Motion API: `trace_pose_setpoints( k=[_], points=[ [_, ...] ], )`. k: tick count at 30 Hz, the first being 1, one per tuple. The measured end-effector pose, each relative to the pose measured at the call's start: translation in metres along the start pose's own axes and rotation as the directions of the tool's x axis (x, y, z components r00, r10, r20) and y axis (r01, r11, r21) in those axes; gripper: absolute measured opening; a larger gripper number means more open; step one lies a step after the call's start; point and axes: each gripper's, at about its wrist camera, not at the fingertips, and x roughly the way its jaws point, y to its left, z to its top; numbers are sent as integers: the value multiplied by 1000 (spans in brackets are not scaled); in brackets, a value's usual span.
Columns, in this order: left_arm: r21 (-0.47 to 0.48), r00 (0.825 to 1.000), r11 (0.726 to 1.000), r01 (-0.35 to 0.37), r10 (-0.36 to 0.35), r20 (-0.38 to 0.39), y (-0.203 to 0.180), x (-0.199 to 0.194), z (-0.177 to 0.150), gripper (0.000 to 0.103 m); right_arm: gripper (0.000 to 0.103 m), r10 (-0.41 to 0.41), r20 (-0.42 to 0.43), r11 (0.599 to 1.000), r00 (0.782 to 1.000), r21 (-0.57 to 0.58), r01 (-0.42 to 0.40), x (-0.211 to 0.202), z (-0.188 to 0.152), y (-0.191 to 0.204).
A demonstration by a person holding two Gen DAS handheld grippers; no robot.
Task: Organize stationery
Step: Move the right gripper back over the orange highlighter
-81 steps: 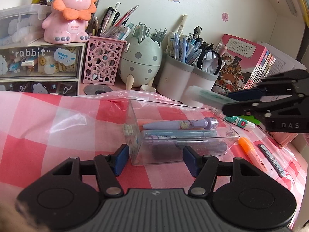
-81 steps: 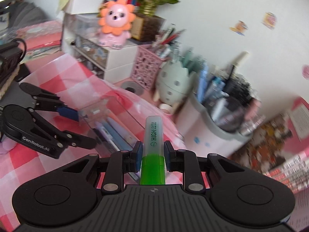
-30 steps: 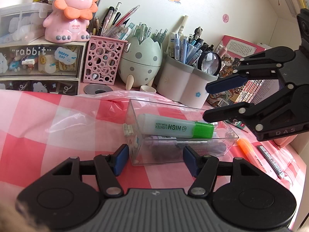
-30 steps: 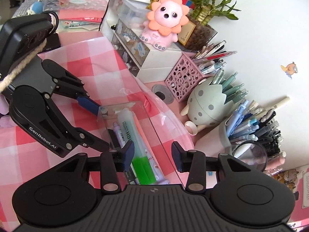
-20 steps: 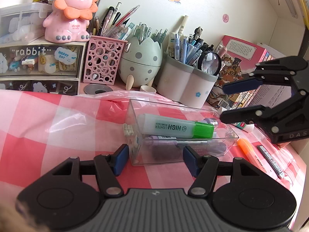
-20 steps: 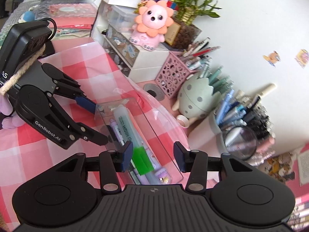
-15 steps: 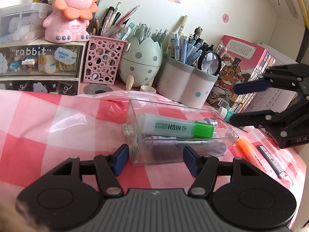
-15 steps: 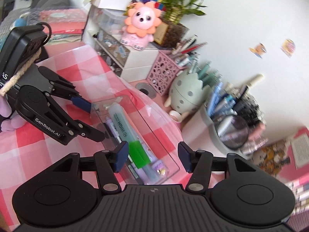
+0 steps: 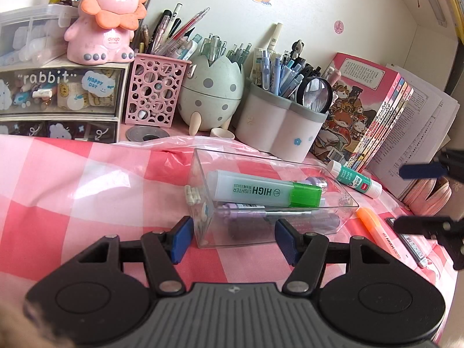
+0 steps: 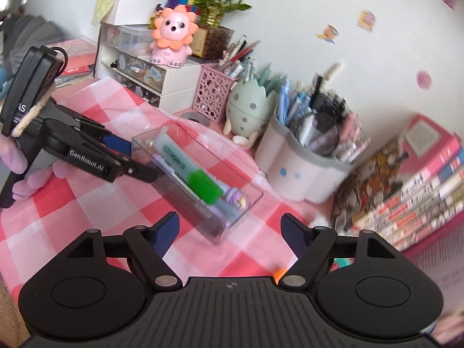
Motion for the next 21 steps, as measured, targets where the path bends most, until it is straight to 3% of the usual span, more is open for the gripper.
trace_pose_setpoints(
  k=[7, 11, 21],
  points=[
    [0, 1000, 1000, 0, 0, 0, 0, 0, 0, 36, 78, -40, -42, 977, 998, 206, 48, 0, -24, -9],
    [0, 1000, 1000, 0, 0, 0, 0, 0, 0, 36, 79, -65, -69, 932, 995, 352, 85, 6, -36, -15],
    [0, 1000, 1000, 0, 0, 0, 0, 0, 0, 36, 79, -89, -146, 835, 985, 528, 154, 17, -65, -25]
  ],
)
